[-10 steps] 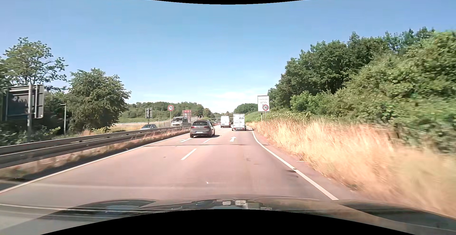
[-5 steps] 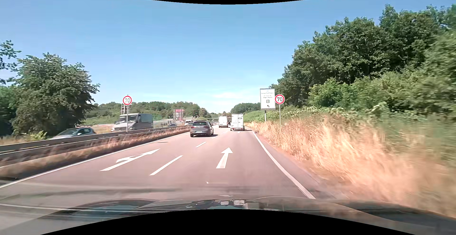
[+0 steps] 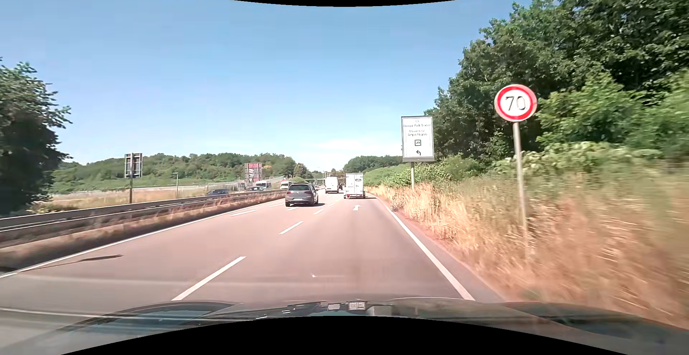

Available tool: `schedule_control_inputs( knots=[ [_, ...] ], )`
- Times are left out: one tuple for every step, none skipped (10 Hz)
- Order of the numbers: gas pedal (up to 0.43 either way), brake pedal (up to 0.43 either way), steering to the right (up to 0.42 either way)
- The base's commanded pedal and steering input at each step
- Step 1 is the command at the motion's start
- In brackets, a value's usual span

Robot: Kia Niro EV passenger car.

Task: Follow the waypoints while adhering to traffic rules and regulations

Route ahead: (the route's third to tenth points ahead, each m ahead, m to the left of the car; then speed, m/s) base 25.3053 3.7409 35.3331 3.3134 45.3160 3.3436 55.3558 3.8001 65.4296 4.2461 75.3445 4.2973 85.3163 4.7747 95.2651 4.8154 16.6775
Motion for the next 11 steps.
schedule_control_inputs(
  knots=[
    [0.138, 0.000, 0.008],
    [0.138, 0.000, 0.006],
    [0.138, 0.000, 0.006],
    [0.138, 0.000, 0.005],
    [0.138, 0.000, 0.004],
    [0.138, 0.000, 0.004],
    [0.138, 0.000, 0.003],
    [0.138, 0.000, 0.001],
    [0.138, 0.000, -0.001],
    [0.138, 0.000, -0.002],
    [0.138, 0.000, -0.001]
  ],
)
